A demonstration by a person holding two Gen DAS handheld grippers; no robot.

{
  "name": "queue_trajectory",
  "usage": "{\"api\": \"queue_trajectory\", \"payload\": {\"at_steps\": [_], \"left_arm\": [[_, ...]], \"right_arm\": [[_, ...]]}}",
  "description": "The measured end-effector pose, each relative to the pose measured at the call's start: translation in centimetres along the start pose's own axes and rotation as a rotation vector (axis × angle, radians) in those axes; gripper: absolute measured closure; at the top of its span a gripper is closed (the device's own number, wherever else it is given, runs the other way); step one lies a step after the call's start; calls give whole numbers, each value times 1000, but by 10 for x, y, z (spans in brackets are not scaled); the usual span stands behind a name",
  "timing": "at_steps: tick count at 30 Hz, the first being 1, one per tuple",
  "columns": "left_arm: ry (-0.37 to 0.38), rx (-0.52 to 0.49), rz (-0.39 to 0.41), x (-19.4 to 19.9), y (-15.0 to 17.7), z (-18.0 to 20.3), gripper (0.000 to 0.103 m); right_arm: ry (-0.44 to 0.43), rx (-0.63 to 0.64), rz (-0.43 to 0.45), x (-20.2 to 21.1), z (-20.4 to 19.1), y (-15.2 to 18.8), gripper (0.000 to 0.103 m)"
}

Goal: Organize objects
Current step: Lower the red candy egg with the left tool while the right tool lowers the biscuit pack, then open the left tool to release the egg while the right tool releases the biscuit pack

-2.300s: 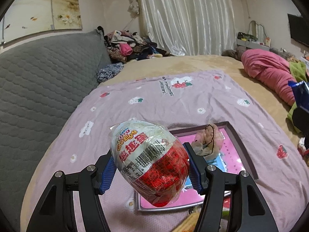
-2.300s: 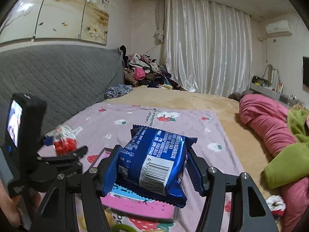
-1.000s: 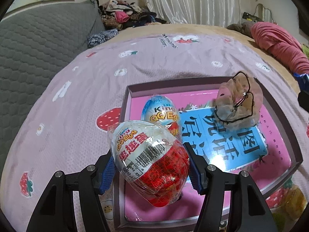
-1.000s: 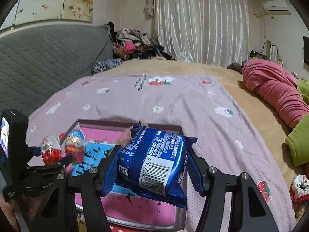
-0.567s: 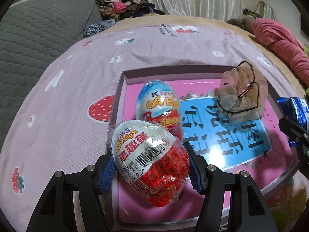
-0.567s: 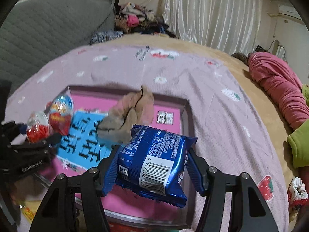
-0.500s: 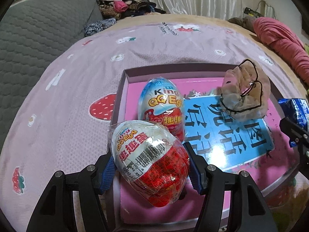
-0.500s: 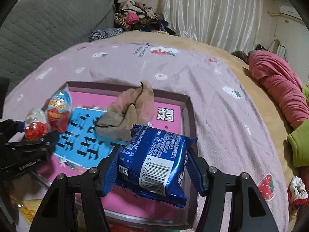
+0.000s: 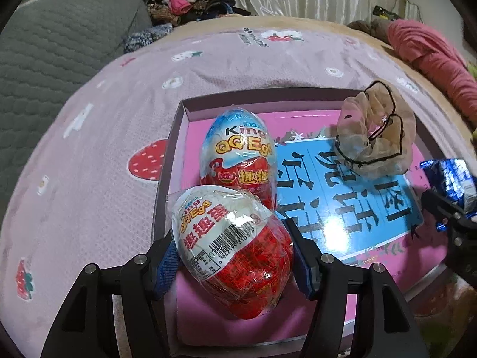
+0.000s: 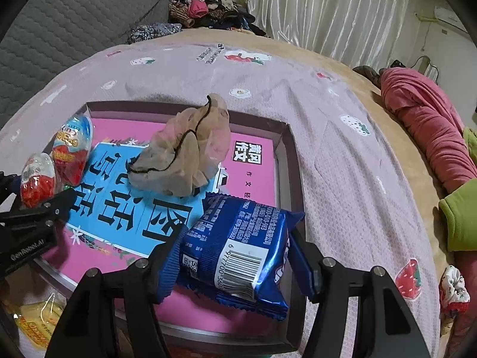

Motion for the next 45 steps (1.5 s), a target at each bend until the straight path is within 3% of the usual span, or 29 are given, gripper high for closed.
{"api": "queue_trajectory", "payload": {"at_steps": [13, 25, 30, 32, 42, 45], "left_arm": [[19, 2, -27, -3, 3, 2, 36], [16, -15, -46, 1, 10, 2, 36], [38, -4, -68, 2, 13, 2, 33], [58, -8, -77, 2, 15, 6, 26], [33, -17, -68, 10, 14, 7, 25], [-8, -20, -52, 15, 11, 0, 23]], "right_arm": [[3, 8, -35, -4, 0, 6, 37], [4, -27, -12, 4, 9, 2, 33], [8, -40, 19, 12, 12, -3, 32], [0, -44, 28, 15, 12, -5, 31], [6, -59, 53, 23, 17, -10, 30], [9, -60, 62, 26, 18, -10, 30]]}}
Point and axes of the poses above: each gripper's, at about its wrist camera, not at the fingertips, and x roughly against the way its jaws point, z to its right, y to its underside, the point moved 10 cm from there along -x, roughly the way its jaws point, and after that the axes turned 3 degrees about -y, right-handed, at the moved point
